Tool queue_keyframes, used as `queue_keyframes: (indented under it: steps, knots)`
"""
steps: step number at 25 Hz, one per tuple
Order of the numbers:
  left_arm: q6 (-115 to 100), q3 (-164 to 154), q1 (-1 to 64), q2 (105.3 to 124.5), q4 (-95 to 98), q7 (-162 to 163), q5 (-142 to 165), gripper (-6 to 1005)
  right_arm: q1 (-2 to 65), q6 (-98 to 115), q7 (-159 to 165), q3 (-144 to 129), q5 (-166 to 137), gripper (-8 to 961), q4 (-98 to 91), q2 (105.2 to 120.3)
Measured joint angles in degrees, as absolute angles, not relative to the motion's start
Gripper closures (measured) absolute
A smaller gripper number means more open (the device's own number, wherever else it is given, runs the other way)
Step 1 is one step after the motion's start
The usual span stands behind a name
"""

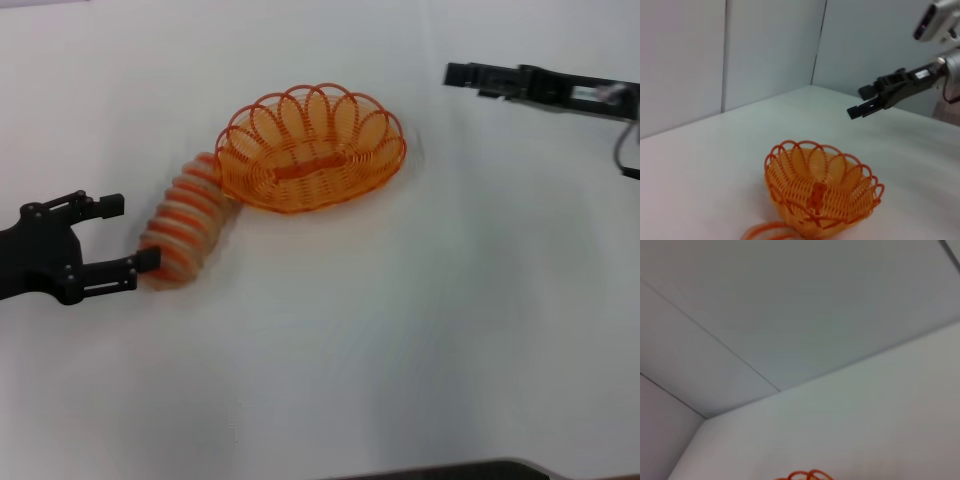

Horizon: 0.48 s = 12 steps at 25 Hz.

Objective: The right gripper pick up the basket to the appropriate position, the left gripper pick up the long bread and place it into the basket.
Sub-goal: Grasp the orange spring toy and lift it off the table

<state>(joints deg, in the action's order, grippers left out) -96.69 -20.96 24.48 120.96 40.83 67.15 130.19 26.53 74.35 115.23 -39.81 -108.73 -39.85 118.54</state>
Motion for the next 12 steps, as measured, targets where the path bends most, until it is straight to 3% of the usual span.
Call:
queue_keyframes:
  steps: [7,12]
  knots:
    - [-96.48,-20.55,24.56,120.88,38.84,68.82,130.11,143,21.98,85.38,95.19,-34.62,-105.27,16,-39.65,118.13]
    - [-96.31,-20.68,24.64,120.75,36.91,70.51,130.4,143,18.95,91.49,81.09,-33.69,-105.36,17,-39.54,118.9]
